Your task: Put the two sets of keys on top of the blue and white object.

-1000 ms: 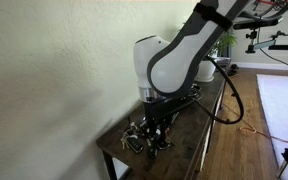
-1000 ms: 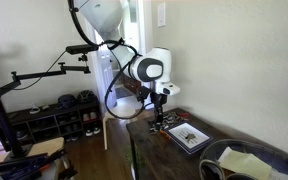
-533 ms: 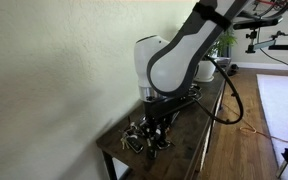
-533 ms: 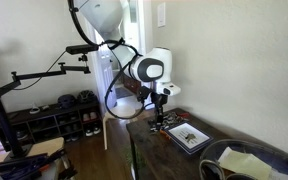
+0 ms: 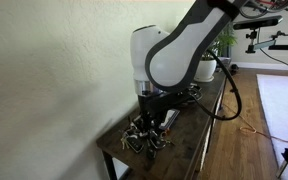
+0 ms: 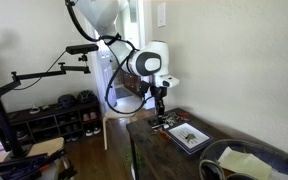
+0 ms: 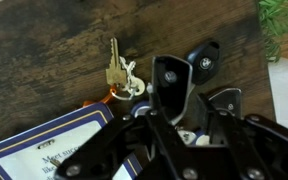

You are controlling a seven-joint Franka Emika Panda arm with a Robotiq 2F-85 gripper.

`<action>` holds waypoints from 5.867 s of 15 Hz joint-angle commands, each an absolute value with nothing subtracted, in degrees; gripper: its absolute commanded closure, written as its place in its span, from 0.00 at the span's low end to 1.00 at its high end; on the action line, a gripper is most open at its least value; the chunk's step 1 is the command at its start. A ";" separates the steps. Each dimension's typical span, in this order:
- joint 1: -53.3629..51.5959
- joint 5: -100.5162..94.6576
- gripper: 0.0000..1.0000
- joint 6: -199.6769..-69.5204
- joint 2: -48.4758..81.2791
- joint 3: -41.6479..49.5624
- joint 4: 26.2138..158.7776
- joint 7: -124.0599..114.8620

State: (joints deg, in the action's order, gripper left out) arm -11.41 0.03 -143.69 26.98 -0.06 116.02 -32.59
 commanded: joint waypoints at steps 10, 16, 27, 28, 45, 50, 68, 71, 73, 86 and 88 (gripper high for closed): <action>-12.36 -2.04 0.25 -142.85 22.56 1.12 118.46 -33.42; -12.58 0.18 0.00 -143.50 26.39 1.39 117.35 -34.80; -12.26 3.87 0.32 -144.31 29.76 1.39 116.74 -35.60; -12.14 3.96 0.40 -144.48 29.78 1.37 116.83 -35.50; -13.38 1.36 0.84 -148.25 25.07 2.41 120.72 -34.94; -13.93 -1.04 0.84 -149.78 22.62 3.16 121.82 -35.56; -11.33 -6.24 0.33 -149.42 16.83 4.41 125.70 -36.44; -11.62 -5.52 0.16 -148.17 17.85 2.92 125.07 -34.82; -11.77 -5.63 0.03 -147.39 18.49 2.22 124.64 -34.20; -12.10 -4.67 0.00 -146.69 25.21 1.77 121.54 -29.47; -11.71 -3.45 0.00 -146.92 25.34 1.32 121.51 -29.17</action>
State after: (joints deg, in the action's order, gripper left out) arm -12.00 -5.63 -147.92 25.28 1.75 122.09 -30.94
